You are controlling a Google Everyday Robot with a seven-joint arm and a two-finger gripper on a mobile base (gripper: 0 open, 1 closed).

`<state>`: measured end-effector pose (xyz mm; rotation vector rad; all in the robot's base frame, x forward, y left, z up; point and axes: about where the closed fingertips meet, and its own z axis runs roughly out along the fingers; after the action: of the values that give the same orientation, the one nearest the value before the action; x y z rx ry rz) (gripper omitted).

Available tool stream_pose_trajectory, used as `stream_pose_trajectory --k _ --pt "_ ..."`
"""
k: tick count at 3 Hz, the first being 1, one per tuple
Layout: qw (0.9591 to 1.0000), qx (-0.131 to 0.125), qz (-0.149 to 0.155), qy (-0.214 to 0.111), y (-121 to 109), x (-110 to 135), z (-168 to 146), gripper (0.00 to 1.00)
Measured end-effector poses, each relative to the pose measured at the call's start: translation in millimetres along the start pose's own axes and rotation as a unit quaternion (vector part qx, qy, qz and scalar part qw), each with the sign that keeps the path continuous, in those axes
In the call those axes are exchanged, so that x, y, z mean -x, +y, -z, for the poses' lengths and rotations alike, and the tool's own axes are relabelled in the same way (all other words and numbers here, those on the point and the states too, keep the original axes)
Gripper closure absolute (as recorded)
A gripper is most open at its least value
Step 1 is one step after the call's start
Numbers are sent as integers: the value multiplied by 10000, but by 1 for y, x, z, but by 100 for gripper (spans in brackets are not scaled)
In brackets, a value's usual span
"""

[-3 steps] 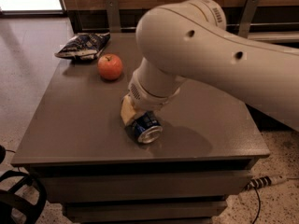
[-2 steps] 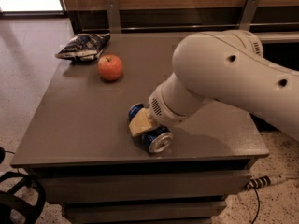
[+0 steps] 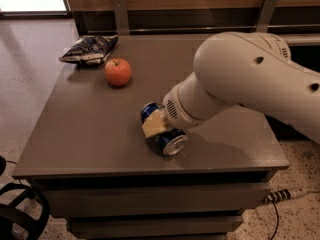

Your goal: Place pepsi can upright

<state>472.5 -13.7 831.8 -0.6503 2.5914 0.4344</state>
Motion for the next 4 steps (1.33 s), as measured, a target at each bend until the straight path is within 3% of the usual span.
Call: stream_pose_trajectory --k 1,2,3,4 --pt "10000 3 7 -1 0 0 0 100" --pt "9994 -31 289 -190 -4 14 6 100" --pt "9918 -116 957 -834 -27 59 29 100" --pt "9798 -25 1378 -1449 -41 89 44 100"
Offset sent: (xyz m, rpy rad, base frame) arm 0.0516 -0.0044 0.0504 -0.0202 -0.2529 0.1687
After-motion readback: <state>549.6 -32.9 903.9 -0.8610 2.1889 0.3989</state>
